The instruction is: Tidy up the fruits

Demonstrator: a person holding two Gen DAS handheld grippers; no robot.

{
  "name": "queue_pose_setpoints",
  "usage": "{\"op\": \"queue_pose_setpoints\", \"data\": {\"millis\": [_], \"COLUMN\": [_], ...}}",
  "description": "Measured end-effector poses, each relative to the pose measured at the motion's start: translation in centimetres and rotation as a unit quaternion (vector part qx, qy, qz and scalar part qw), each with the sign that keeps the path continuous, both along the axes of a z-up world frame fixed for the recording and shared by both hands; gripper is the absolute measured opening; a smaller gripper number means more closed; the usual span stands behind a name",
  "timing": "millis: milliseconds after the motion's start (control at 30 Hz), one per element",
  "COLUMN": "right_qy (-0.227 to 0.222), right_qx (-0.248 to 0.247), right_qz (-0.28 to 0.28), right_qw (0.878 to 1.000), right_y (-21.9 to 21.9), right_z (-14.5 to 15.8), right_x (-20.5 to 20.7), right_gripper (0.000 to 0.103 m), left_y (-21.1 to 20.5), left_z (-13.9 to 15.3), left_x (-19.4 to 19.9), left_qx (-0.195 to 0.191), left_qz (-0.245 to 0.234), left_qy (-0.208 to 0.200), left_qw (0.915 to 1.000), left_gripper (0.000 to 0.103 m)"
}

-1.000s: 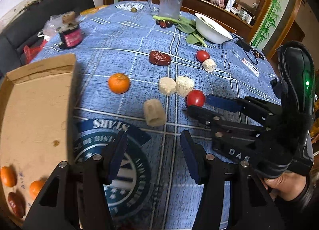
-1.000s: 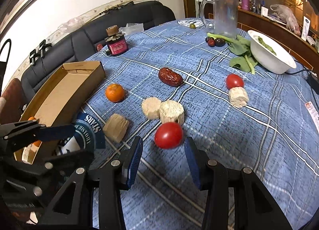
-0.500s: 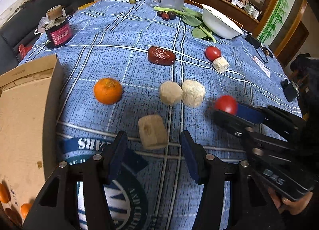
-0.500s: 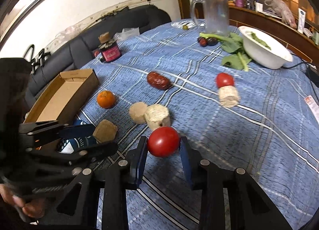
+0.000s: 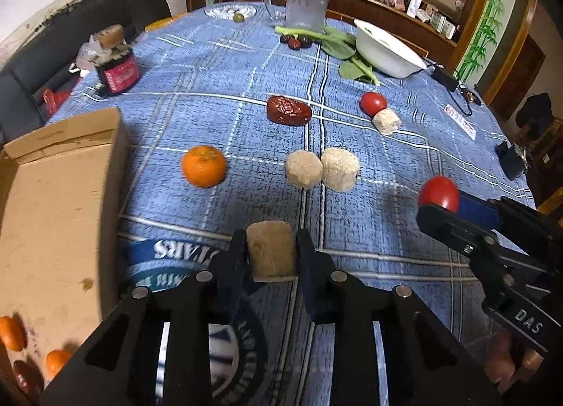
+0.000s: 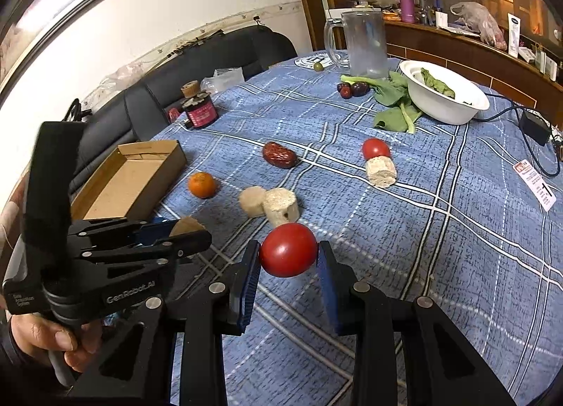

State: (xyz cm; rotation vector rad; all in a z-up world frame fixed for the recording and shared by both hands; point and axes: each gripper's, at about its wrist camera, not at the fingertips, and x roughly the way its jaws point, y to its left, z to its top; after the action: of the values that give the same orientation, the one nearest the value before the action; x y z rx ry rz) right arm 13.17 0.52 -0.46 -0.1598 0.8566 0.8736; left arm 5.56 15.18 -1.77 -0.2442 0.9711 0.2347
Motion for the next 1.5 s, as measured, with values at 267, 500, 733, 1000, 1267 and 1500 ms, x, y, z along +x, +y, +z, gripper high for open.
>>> {"op": "queue_pose_setpoints", "data": {"millis": [267,500,733,1000,1267,1500], "right_qy": [-0.005,-0.02,-0.031,-0.035,-0.04,-0.041], "right_qx": [0.006,0.009,0.008,0.005,-0.001,-0.005], "right_qz": [0.022,0.038,0.056,0.077,0.102,0.12], "right_qw": [1.0,0.999,0.998,0.996,0.994,0.992], "right_y": [0.8,1.7,2.8,4.6,6.5,8.1], "right_z": [1.0,2.4,3.3,3.4,3.5,3.6], "right_x": [-2.9,-5.0,-6.7,-8.5,-10.3,-11.4], "right_gripper": [0.033,0.033,0.033,0.033,0.033,0.033], "left_y": [0.0,0.6,1.9,3.3,4.7,6.0], "left_z": [2.1,3.4,3.8,4.1,4.3,4.4], "left_x": [-3.4,-5.8,-8.1,-10.3,-12.0,-13.1], "left_qx": [0.017,0.028,0.029,0.03,0.034,0.034], "left_qz": [0.01,0.018,0.037,0.054,0.066,0.079], "left_qy": [-0.026,-0.042,-0.053,-0.06,-0.065,-0.067], "left_qw": [0.9995,0.9986,0.9975,0.9963,0.9952,0.9941], "left_gripper": [0.025,0.025,0.025,0.025,0.025,0.025]}}
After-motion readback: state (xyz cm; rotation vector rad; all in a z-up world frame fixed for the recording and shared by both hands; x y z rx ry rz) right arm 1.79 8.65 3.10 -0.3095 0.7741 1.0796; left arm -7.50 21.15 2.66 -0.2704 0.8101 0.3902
